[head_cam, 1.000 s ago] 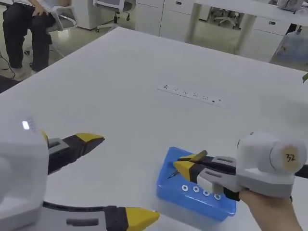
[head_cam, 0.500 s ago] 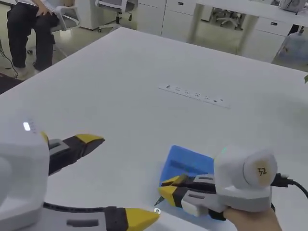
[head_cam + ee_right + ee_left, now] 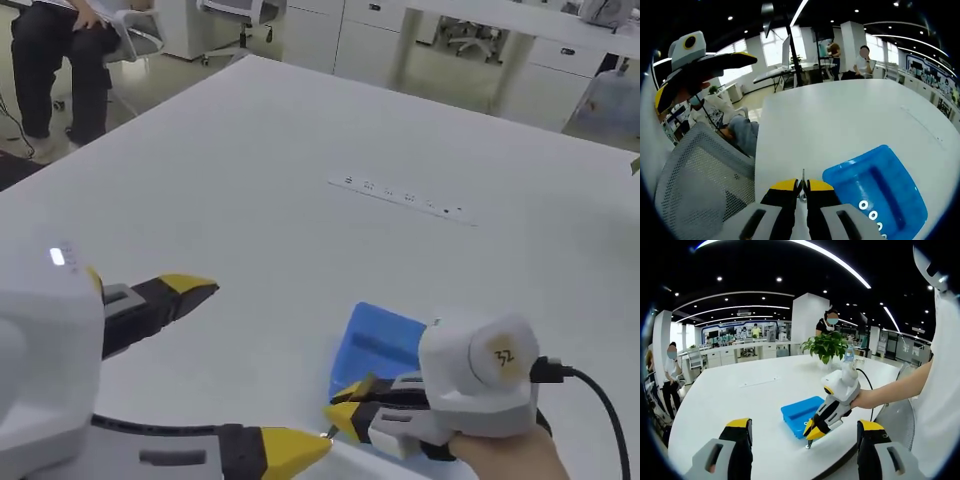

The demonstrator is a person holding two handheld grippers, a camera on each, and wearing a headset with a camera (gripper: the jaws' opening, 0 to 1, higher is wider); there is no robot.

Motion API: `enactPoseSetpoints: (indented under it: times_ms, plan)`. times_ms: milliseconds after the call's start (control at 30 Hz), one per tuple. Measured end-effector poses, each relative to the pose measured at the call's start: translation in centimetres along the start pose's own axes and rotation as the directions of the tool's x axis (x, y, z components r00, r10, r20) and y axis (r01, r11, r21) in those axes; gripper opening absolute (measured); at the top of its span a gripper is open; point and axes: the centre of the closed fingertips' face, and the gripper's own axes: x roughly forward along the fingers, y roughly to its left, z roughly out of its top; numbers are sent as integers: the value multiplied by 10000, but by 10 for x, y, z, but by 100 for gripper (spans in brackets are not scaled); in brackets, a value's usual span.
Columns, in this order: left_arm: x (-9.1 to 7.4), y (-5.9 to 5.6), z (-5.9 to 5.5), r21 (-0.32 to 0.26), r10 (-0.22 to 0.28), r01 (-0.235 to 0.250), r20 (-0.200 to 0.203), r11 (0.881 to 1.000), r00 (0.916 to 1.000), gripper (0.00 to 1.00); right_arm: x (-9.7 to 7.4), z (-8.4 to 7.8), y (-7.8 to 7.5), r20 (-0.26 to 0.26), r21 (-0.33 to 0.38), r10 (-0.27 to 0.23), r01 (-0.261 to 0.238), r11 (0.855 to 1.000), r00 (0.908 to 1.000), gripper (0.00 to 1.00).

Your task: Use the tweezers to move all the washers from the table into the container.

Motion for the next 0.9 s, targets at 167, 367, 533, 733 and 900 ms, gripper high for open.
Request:
enactPoseSetpoints:
  times_ms: [167, 367, 533, 733, 900]
  plan:
    - [-2, 3, -3, -64, 62, -62, -85, 10000, 9999, 88, 2, -1, 3, -141, -169, 58, -60, 9998, 9999, 3]
    - [-1, 5, -4, -90, 57, -58, -117, 9999, 9999, 88, 4, -1, 8, -323, -549, 106, -124, 9984, 9994, 3]
    - [2, 4, -3, -144, -58, 57, -74, 9999, 10000, 87, 11, 2, 16, -341, -974, 261, -294, 9948, 9991, 3]
    - [8, 2, -3, -149, -276, 274, -109, 9995, 9996, 85, 12, 3, 14, 91, -835, -84, 92, 9965, 9999, 3]
    - [15, 0, 2, -227, -504, 504, 36, 9985, 9987, 84, 5, 1, 7, 620, -19, -439, 441, 9990, 9971, 2]
